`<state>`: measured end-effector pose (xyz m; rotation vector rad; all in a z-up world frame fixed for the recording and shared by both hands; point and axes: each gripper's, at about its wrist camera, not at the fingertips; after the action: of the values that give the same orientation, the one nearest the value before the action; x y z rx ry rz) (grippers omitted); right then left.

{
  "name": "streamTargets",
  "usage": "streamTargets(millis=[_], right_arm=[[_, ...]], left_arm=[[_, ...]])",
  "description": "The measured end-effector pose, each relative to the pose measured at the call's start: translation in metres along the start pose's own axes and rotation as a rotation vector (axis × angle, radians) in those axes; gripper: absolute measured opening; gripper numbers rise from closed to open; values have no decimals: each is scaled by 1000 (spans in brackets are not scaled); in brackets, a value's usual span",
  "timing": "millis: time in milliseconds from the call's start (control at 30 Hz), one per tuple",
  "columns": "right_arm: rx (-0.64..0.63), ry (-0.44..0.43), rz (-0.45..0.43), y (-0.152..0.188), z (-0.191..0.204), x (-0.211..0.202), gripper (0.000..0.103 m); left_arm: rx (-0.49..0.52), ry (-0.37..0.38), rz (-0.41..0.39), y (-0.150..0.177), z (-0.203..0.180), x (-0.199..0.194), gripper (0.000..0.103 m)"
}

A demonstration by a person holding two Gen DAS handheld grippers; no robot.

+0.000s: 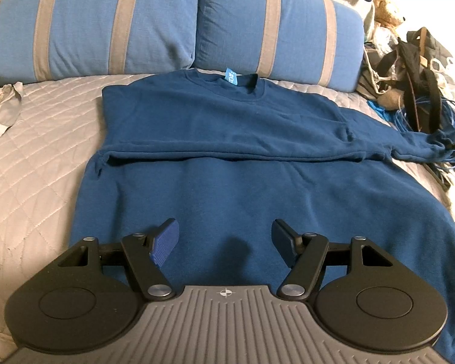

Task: Fold clothes
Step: 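Lift the cuff and fold it back onto the body, open right gripper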

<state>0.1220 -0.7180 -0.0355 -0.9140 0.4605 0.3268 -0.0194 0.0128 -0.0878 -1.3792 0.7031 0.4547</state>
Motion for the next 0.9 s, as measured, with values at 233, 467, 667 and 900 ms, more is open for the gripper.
streamTargets(millis=[233,467,667,900], right_arm=[[19,-62,-14,-7,4,-9,11],[28,-181,-23,-18,18,-26,9],[2,-287,-11,-20,42,-39,9],[-36,-387,31,-12,77,-40,9]], left_arm=[[-4,6,-1,0,1,0,67],[-7,12,0,-1,2,0,67],[-12,17,-2,0,2,0,67],[-11,16,-5,0,2,-1,67]])
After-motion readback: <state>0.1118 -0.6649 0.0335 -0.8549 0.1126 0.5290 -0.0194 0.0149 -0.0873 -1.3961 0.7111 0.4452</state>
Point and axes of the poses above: each gripper's, at about its wrist camera, not at the fingertips, and x roughly the way its jaws point, z to its left, y to its underside, and after that the axes turned 14 degrees about -y, right-handed
